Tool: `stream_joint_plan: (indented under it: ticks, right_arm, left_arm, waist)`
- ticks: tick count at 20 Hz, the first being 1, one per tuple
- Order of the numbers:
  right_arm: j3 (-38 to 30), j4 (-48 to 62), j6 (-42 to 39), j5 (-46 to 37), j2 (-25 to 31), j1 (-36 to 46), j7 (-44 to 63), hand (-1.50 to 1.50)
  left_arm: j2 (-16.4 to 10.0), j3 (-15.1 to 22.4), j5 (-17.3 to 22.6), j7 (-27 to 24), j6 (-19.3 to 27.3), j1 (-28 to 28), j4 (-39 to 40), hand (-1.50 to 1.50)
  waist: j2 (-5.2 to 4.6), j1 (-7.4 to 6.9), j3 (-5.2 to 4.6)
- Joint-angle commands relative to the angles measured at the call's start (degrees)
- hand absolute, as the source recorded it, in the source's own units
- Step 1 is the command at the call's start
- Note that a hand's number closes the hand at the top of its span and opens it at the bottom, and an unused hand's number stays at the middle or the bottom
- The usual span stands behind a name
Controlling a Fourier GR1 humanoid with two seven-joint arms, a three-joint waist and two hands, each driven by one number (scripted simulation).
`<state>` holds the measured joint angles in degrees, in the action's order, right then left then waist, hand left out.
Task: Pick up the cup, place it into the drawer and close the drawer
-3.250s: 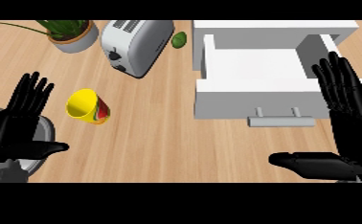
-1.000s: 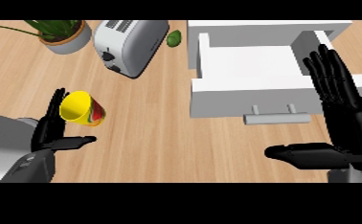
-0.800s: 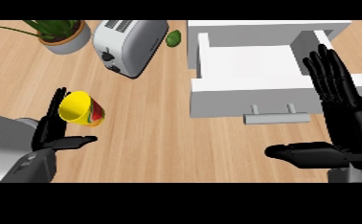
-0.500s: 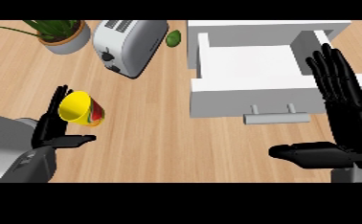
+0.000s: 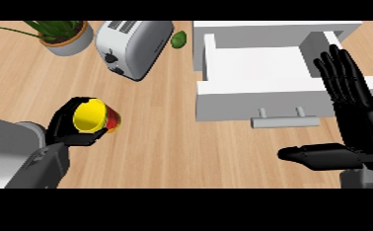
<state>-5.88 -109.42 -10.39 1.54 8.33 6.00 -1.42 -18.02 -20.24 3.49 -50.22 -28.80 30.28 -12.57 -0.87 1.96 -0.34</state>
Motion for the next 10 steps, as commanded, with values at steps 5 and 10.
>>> stream_joint_plan:
  ticks: [5,10]
  right_arm:
    - [-0.4,2.1,-0.2,-0.8,0.2,-0.4,-2.1,-1.5]
    - [-1.3,-1.3,-0.5,0.6,1.4,-0.1,1.7,-1.5]
  left_arm:
    - [2.5,-0.4,1.9,-7.2,-9.6,1.0,-3.4,1.5]
    - [3.9,-2.3,3.6,-10.9,-2.4,-0.9,-4.9,1.5]
  waist:
    - [0.16,-0.26,0.1]
    - [0.38,-0.42,0.13]
